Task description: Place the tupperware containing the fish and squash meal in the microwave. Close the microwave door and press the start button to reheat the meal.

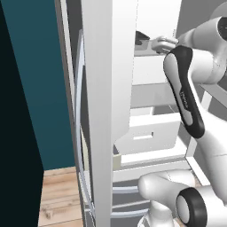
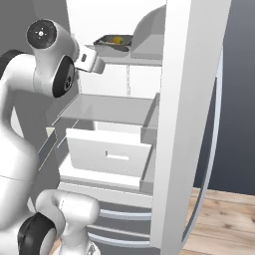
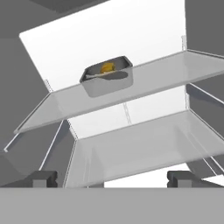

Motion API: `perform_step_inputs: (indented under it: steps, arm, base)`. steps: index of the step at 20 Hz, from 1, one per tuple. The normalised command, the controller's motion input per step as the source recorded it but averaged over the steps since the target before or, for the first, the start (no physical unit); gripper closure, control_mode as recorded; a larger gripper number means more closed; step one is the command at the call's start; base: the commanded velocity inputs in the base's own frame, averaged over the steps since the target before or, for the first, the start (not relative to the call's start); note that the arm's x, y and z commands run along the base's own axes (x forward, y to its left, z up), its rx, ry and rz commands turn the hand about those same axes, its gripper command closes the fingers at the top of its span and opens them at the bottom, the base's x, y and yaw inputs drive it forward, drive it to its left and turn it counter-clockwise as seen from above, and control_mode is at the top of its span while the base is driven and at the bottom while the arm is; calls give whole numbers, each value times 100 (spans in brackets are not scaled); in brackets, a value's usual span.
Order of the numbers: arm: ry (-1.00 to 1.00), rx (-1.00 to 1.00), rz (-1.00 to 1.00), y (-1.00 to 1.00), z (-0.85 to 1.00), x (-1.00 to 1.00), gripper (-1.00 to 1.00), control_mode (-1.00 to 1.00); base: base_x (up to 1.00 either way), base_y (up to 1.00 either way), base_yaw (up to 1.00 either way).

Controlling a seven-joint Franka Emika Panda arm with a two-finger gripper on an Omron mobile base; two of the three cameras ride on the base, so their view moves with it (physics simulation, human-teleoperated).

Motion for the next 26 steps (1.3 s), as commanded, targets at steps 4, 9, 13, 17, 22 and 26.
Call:
perform_step_inputs:
  steps: [4,9,13,17,22,26]
  arm:
    - [-10,0,-3,-3,0,24,-100,-100]
    - [-1,0,-2,-1,3,26,-100,-100]
    - [0,1,0,0,17,32,-100,-100]
    - [2,2,0,0,16,39,-100,-100]
    - [0,4,0,0,6,38,-100,-100]
    - [0,3,0,0,0,37,-100,-100]
  base:
    - [0,0,0]
    - [0,0,0]
    - [0,0,0]
    - [0,0,0]
    - [0,0,0]
    - [0,0,0]
